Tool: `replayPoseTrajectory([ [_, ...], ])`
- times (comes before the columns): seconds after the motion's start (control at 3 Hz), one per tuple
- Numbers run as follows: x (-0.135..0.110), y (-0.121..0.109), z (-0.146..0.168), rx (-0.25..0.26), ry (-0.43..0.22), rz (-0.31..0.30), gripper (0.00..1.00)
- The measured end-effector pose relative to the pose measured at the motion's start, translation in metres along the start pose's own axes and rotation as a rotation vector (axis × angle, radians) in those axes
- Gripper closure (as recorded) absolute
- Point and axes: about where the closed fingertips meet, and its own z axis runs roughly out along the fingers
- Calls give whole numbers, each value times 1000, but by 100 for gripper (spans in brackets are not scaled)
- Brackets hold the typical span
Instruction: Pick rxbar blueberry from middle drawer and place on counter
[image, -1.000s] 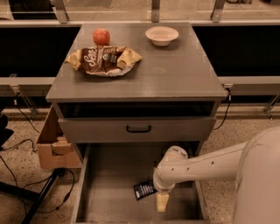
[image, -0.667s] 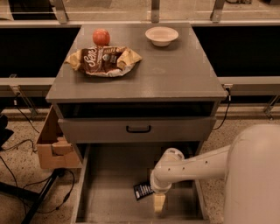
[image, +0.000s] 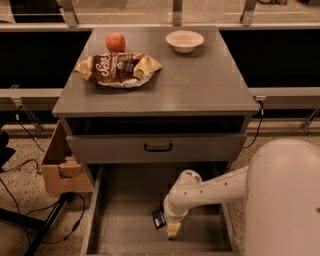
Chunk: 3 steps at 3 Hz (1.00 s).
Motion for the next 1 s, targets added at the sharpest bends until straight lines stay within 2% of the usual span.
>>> replayPoseTrajectory([
  [0.67, -3, -1, -9, -1, -1, -1, 87],
  [1.0, -3, 0, -8, -3, -1, -2, 100],
])
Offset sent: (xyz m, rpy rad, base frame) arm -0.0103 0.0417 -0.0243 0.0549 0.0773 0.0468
